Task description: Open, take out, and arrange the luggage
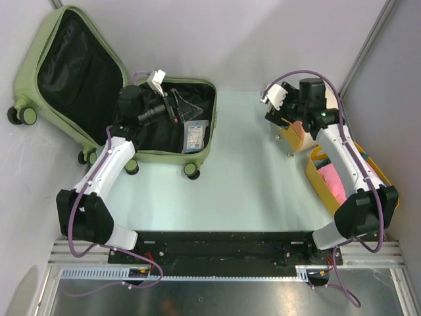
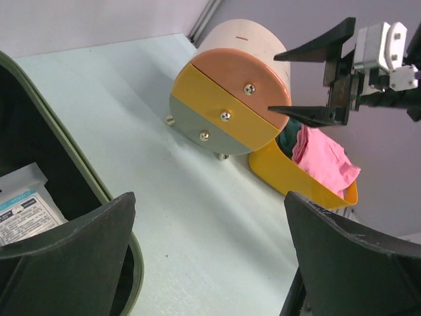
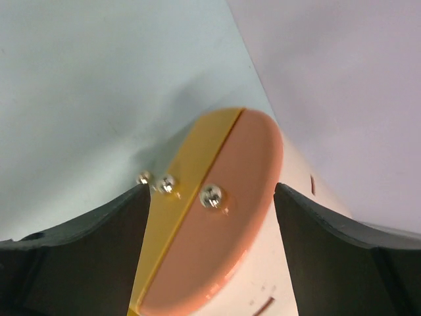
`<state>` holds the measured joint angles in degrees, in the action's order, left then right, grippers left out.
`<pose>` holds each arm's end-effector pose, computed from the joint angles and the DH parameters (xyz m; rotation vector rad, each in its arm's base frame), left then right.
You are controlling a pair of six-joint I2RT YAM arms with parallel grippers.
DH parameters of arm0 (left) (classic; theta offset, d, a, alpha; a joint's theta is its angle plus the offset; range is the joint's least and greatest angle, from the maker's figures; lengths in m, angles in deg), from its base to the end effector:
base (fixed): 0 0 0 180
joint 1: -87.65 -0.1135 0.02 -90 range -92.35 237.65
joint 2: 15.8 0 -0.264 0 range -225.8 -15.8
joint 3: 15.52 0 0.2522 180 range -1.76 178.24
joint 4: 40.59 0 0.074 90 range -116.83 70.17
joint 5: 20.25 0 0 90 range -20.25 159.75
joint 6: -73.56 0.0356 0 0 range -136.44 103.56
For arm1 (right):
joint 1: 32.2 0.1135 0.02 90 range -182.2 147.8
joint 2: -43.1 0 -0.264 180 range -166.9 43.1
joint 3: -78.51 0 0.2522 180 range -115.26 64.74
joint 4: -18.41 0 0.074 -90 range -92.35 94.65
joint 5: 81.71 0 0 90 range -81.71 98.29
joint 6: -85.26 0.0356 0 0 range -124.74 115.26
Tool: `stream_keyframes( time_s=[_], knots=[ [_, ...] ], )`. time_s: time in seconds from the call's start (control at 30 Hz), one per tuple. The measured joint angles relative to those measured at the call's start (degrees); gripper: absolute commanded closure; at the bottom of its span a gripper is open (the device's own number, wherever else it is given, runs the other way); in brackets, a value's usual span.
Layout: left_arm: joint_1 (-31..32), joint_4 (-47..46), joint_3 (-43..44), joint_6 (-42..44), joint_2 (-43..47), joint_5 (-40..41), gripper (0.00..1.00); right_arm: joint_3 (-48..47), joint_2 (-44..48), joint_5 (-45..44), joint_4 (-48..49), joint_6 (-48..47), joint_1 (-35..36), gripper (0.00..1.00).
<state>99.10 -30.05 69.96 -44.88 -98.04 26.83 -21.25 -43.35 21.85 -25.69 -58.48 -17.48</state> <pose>0.3239 -0.0903 0.3766 0.3308 1.7696 -1.1394 0.3290 0.0951 0.3795 -1.2930 1.6494 -0.1625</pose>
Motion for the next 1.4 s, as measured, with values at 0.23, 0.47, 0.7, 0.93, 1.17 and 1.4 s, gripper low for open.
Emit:
stream_keyframes(
  time_s=[0.23,0.47,0.7,0.93,1.17,1.4],
  knots=[
    [0.0,-0.1,-0.4,3.7,0.0,-1.5,0.00,3.1,0.4,3.8,-2.6,-14.3,-3.3,0.23],
    [0.0,0.5,-3.1,4.6,0.0,-1.4,0.00,3.9,-1.0,2.7,-2.6,-25.6,-2.7,0.32],
    [0.0,0.8,-3.3,4.6,0.0,-1.4,0.00,4.2,-3.4,-1.3,-2.6,-33.5,-2.2,0.40],
    [0.0,0.8,-3.3,4.6,-0.3,-1.4,0.01,4.6,-5.9,-6.6,-0.6,-37.4,-0.6,0.69],
    [0.0,0.8,-3.3,4.5,-0.7,-1.4,0.01,4.6,-5.9,-7.1,0.5,-38.0,1.9,0.88],
    [0.0,0.8,-3.3,4.5,-1.3,-1.4,0.01,4.6,-5.9,-7.0,0.2,-37.4,4.2,0.58]
  ],
)
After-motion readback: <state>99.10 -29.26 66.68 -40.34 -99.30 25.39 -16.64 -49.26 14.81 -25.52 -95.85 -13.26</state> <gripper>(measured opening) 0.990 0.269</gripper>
